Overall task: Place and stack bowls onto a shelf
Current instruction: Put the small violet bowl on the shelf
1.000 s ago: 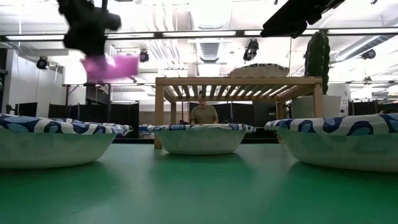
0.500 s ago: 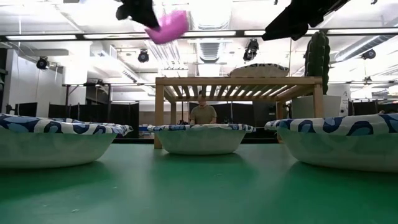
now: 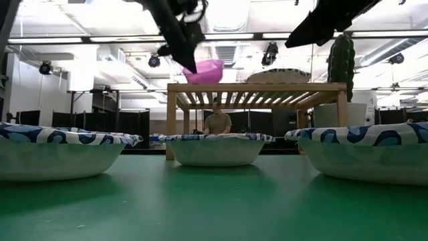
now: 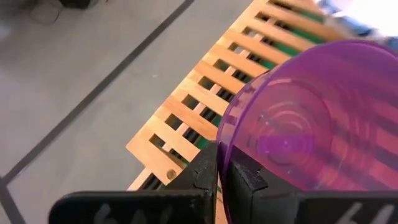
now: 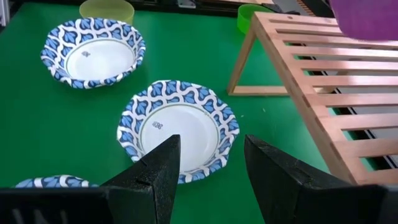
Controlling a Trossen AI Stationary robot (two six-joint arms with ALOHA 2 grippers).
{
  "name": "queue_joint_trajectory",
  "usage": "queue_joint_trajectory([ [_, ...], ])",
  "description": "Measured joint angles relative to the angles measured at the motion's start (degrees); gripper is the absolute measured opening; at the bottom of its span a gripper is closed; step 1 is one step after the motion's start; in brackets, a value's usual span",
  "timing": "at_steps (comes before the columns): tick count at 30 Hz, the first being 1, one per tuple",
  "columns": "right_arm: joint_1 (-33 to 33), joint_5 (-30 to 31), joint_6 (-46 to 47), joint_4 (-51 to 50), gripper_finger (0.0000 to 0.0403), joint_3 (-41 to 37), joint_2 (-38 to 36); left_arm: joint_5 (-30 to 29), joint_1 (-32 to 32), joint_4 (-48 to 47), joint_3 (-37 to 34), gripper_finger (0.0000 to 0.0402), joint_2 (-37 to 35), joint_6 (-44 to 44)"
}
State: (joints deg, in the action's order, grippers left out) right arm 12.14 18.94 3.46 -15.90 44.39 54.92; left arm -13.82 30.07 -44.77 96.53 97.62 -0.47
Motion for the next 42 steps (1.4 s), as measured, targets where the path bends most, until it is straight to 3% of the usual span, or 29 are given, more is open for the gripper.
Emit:
queue_joint_trajectory([
  [7,0.00,0.01,0.22,-0.08,0.0168,-0.08,0.00,1.34,0.96,0.09,3.89,0.0008,5.31,0.17],
  [13,-0.02,0.05,0.32,-0.11,0.0168,-0.08,0.00,2.89,0.98,-0.15,5.09,0.0053,6.42,1.13],
  [19,-0.02,0.07,0.13,-0.13,0.0168,-0.08,0.00,2.86,0.98,-7.11,5.09,0.0107,3.47,4.27],
  [24,-0.02,0.09,-0.11,-0.11,0.0168,-0.19,0.00,6.64,0.49,-14.28,4.25,0.0125,-1.19,10.69],
  [29,-0.02,0.12,-0.25,-0.09,0.0168,-0.17,0.00,9.01,0.34,-17.91,3.48,0.0109,-4.56,15.44],
  [37,-0.02,0.14,-0.44,-0.04,0.0168,-0.17,0.00,14.62,0.30,-14.02,-2.45,0.0007,-3.57,17.52],
  [42,-0.02,0.23,-0.58,-0.05,0.0168,-0.18,0.00,14.47,0.28,-6.02,-5.41,0.0012,-2.73,15.37],
])
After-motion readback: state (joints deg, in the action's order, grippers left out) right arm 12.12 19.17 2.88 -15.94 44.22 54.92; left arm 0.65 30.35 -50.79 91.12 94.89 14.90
